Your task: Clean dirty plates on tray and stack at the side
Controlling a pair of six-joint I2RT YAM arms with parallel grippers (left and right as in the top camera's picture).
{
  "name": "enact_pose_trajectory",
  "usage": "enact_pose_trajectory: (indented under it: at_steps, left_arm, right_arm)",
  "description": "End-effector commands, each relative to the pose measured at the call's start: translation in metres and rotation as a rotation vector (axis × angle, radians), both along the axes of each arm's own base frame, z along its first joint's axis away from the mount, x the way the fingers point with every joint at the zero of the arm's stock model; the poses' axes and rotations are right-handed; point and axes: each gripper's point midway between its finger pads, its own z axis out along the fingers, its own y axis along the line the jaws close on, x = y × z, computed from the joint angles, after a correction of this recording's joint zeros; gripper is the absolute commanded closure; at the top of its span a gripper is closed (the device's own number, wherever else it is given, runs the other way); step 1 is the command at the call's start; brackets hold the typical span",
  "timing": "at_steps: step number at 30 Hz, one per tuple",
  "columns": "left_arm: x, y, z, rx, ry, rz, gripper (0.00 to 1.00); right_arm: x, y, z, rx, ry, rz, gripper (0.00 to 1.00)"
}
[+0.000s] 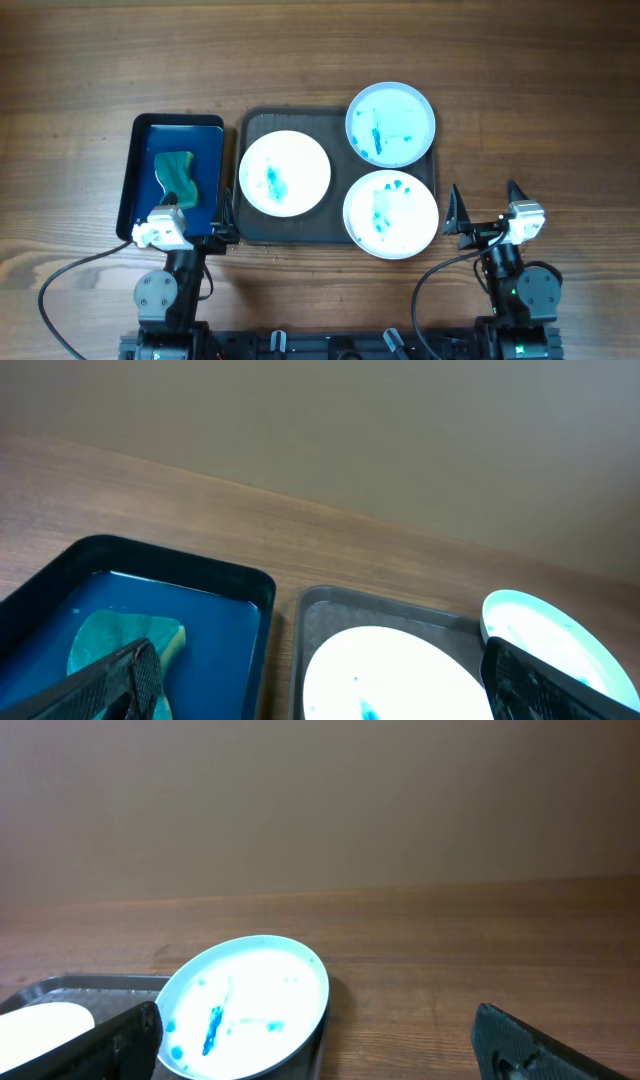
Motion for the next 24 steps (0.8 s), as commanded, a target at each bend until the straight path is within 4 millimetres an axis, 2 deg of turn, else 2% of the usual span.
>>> enact_pose_trajectory:
  at_steps: [1, 6, 11, 24]
  left_arm:
    - [0.000, 0.004, -0.002, 0.026, -0.004, 0.026, 0.00]
    - [0.001, 0.007, -0.001, 0.027, -0.005, 0.040, 0.00]
    - [0.000, 0.007, 0.000, 0.027, -0.006, 0.040, 0.00]
    - [0.000, 0.012, 0.000, 0.031, 0.023, 0.071, 0.00]
  right_arm:
    - [-0.001, 0.003, 0.002, -0.016, -0.013, 0.018, 0.00]
    - [-0.003, 0.007, 0.019, -0.015, -0.040, 0.038, 0.00]
    - [0.001, 0.009, 0.028, 0.014, -0.005, 0.049, 0.00]
    - [0.023, 0.017, 0.028, 0.009, 0.082, 0.091, 0.00]
